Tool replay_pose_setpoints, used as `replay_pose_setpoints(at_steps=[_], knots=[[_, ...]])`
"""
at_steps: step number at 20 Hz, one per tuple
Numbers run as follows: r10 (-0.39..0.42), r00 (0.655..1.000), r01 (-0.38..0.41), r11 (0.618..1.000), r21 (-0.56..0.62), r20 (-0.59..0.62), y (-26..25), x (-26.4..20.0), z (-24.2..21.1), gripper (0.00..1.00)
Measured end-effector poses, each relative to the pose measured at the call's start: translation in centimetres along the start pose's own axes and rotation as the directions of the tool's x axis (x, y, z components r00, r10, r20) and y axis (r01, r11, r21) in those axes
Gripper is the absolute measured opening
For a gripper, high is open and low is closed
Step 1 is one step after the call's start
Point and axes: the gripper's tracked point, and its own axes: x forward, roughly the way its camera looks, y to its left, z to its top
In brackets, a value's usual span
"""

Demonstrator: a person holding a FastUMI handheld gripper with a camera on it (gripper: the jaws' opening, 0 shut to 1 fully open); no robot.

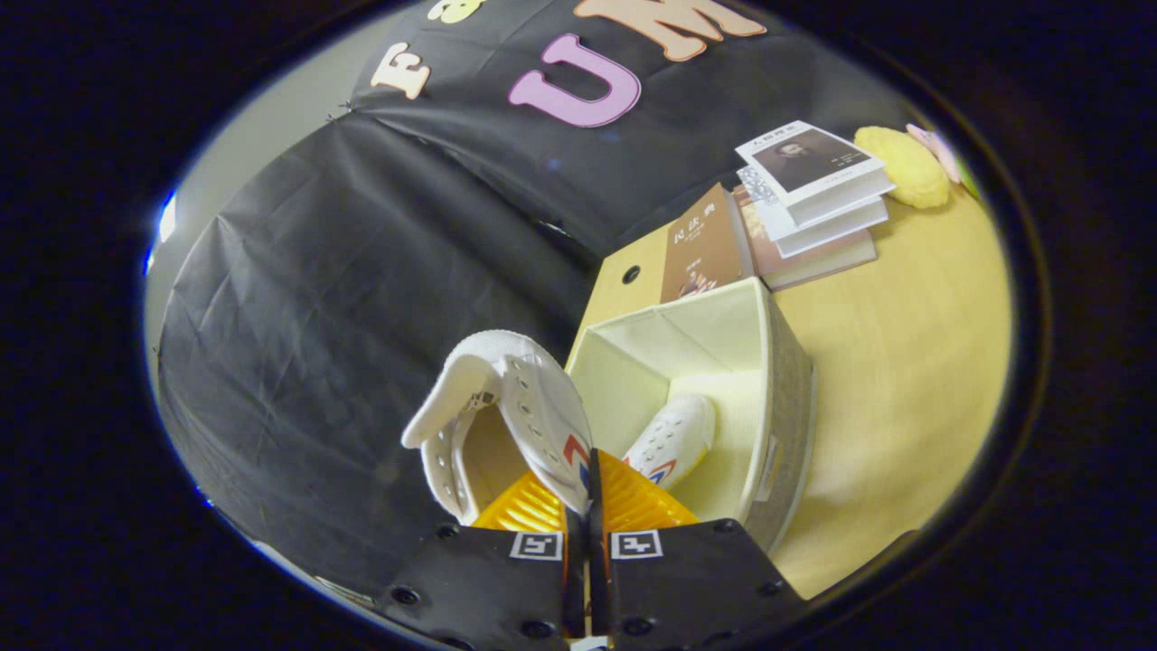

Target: Open the storage box then place both shoes into the box .Put the left shoe in first, then the right shoe, with the right side of both shoes facing outward in a uniform manner.

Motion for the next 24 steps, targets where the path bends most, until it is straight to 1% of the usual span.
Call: replay_pose_setpoints(at_steps=[3, 4, 5, 7, 10, 11, 13, 14, 15, 16, 18, 20, 24], knots=[[-0.139, 0.989, 0.143, 0.984, -0.105, 0.041, -2.6, 0.9, 0.1, 0.07], [-0.175, 0.983, 0.180, 0.975, -0.131, 0.051, -3.4, 1.0, 0.1, 0.07], [-0.182, 0.981, 0.190, 0.970, -0.155, 0.060, -3.7, 1.0, 0.2, 0.08], [-0.131, 0.990, 0.138, 0.975, -0.177, 0.048, -2.1, 0.9, -0.7, 0.17], [-0.130, 0.990, 0.139, 0.953, -0.268, 0.051, -1.5, 0.5, -1.7, 0.31], [-0.106, 0.993, 0.116, 0.952, -0.282, 0.051, -0.8, -0.1, -2.1, 0.36], [-0.055, 0.993, 0.082, 0.953, -0.290, 0.101, 0.4, -1.7, -1.1, 0.54], [0.006, 0.993, 0.029, 0.957, -0.289, 0.120, 1.8, -2.6, -0.6, 0.63], [0.036, 0.991, 0.001, 0.960, -0.282, 0.126, 2.4, -3.8, -0.5, 0.72], [0.059, 0.989, -0.020, 0.961, -0.274, 0.136, 2.4, -4.3, -0.4, 0.80], [0.071, 0.986, -0.028, 0.963, -0.269, 0.151, 1.6, -6.7, -0.2, 0.98], [0.054, 0.983, -0.005, 0.963, -0.270, 0.173, -0.3, -8.0, -0.3, 0.99], [0.001, 0.972, 0.065, 0.959, -0.276, 0.234, -5.2, -10.7, 0.1, 1.00]])
